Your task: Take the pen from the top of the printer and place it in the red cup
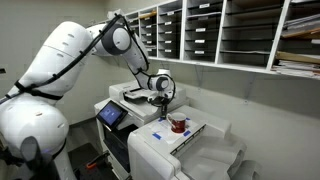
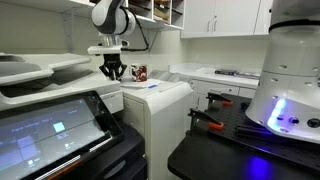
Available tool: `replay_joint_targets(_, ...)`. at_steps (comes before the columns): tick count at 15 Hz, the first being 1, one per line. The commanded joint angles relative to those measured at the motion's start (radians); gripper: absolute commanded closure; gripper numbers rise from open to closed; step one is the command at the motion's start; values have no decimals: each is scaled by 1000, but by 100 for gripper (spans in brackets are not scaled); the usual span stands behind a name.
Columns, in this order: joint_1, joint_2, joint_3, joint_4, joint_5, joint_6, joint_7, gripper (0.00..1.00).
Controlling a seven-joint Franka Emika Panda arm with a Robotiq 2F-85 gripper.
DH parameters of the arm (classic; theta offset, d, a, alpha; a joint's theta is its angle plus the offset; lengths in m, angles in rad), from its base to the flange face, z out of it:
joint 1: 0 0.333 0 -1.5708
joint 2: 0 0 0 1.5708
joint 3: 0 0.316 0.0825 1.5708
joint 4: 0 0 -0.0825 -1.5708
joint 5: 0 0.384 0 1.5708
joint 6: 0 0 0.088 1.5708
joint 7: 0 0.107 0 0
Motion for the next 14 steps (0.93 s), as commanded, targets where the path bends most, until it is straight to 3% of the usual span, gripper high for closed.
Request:
replay_joint_targets(1,-8,-62,20,-32,77,-43,-54,95)
replay_joint_targets(7,42,-214,-33,-122,-10,-1,-15,95)
replay_joint_targets(10,-7,-277,12,-145,66,-56,-90,95)
replay_joint_targets(14,-102,-322,56,-126,309,-215,-240,95)
